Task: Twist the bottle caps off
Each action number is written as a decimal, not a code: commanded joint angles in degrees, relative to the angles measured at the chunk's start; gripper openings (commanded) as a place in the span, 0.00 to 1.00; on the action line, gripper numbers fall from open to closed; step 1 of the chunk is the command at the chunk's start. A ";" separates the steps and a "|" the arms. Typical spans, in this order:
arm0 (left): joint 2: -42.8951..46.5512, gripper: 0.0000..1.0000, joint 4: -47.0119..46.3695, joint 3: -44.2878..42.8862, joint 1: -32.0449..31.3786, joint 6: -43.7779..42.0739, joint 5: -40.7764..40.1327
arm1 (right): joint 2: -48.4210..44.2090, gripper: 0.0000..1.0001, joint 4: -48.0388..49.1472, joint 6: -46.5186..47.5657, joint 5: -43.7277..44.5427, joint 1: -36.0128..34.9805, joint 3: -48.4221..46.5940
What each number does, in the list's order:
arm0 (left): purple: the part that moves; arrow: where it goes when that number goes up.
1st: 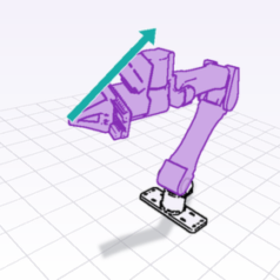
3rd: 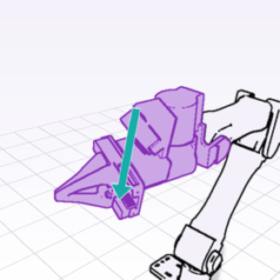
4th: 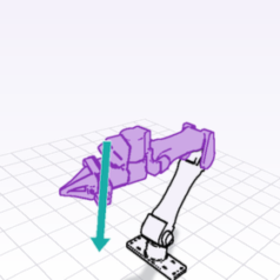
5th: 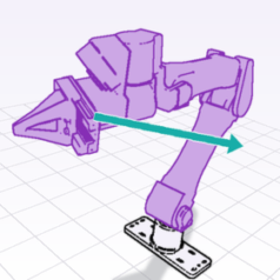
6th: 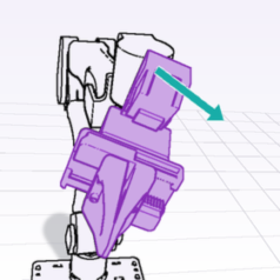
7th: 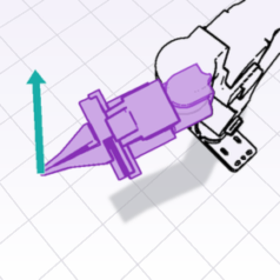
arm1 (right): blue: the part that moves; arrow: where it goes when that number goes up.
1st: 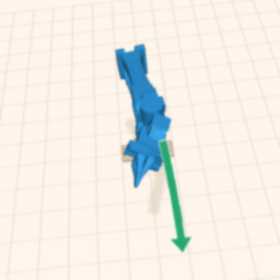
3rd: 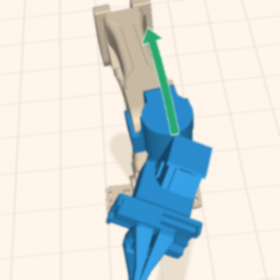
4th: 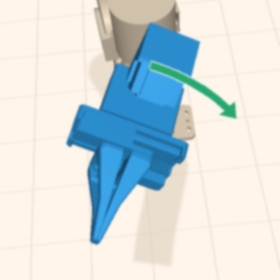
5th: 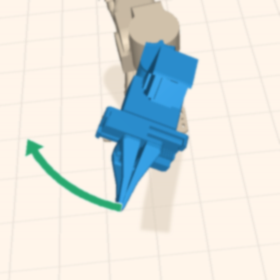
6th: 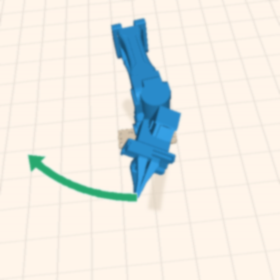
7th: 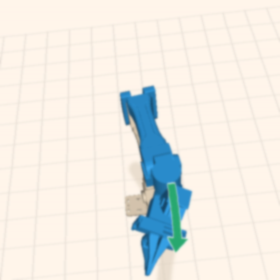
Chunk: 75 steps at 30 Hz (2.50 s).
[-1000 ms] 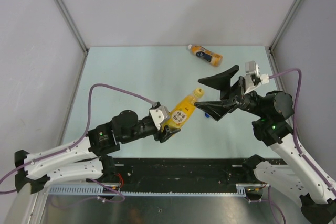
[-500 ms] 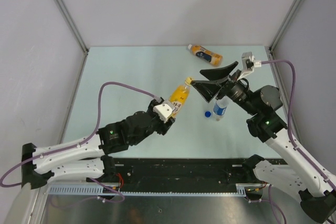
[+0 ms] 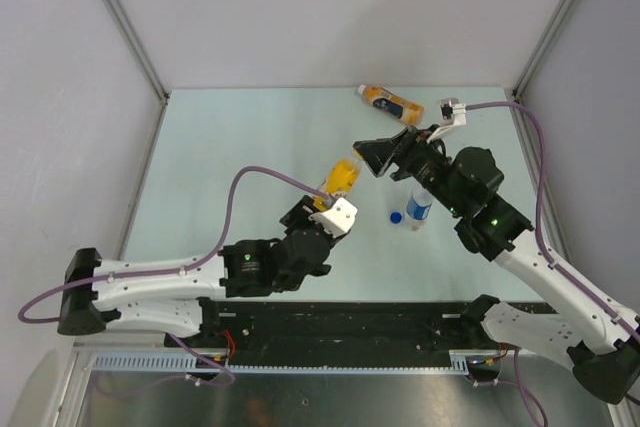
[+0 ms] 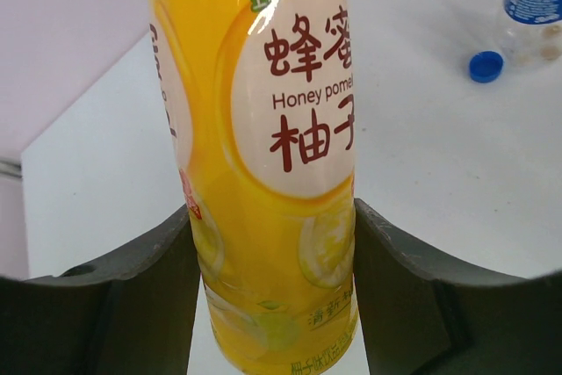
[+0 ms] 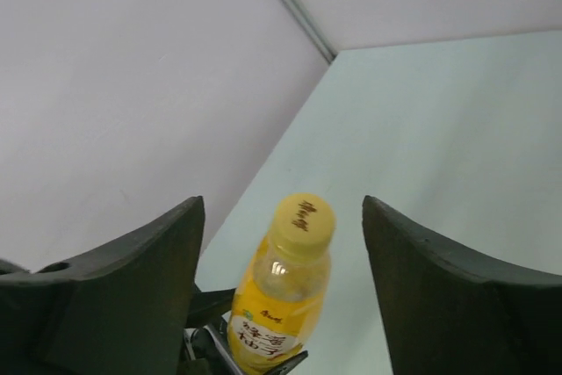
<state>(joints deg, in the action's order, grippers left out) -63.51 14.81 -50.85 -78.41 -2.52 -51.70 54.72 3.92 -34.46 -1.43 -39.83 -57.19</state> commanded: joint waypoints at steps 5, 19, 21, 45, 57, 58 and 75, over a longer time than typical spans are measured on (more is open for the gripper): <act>-2.47 0.00 -0.36 -3.81 -1.58 -0.35 -8.93 | 1.36 0.65 -5.19 -0.77 6.04 -0.59 -3.01; -3.09 0.00 0.49 -3.59 -1.94 -0.39 -9.49 | 4.21 0.28 -1.94 -2.03 1.24 -0.44 -3.01; -2.93 0.00 0.62 -3.52 -1.97 -0.38 -9.52 | 4.29 0.14 -1.63 -2.09 -0.07 -0.32 -3.01; 15.43 0.00 -1.38 2.85 7.81 3.64 37.77 | -1.61 0.00 14.44 3.05 -36.74 10.30 2.30; 20.44 0.00 -5.46 3.82 10.63 2.79 69.84 | -3.15 0.00 31.13 -0.19 -52.55 12.78 6.62; 20.40 0.00 -5.61 3.74 10.90 2.83 71.63 | -3.31 0.00 32.63 -0.40 -53.82 12.77 6.86; 18.67 0.00 -7.47 3.93 15.48 3.03 91.39 | -2.72 0.00 48.84 -3.64 -66.26 14.07 7.44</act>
<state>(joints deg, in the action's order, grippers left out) -45.30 11.94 -46.74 -62.87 2.09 29.61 50.52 46.02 -37.19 -66.04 -27.22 -50.22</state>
